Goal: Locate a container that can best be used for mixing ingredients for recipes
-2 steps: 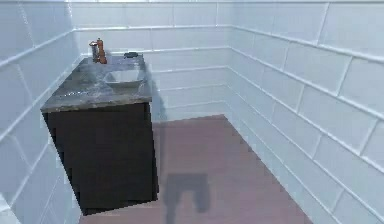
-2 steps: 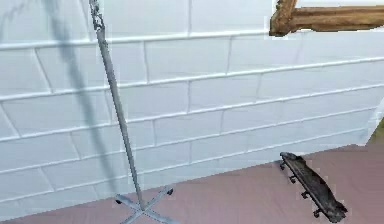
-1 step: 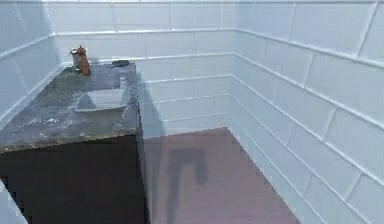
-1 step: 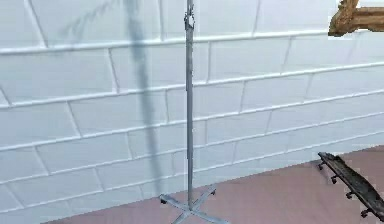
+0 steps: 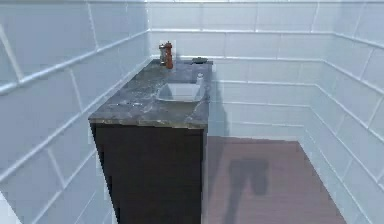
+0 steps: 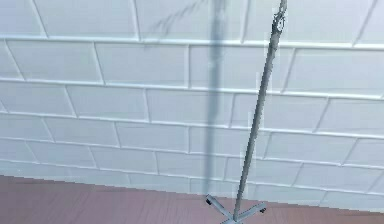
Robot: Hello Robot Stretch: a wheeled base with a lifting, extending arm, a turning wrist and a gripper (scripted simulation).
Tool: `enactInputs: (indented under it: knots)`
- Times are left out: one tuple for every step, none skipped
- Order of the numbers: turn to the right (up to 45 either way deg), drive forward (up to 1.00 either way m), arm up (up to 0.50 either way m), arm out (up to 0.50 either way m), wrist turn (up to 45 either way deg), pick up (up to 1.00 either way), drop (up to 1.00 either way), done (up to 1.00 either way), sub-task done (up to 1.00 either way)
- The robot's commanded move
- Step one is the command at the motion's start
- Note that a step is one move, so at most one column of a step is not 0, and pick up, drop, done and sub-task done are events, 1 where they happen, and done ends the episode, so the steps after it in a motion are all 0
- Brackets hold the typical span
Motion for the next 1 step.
enactInputs:
  knots:
    - [0.0, 0.0, 0.0, 0.0, 0.0, 0.0, 0.0, 1.0, 0.0]
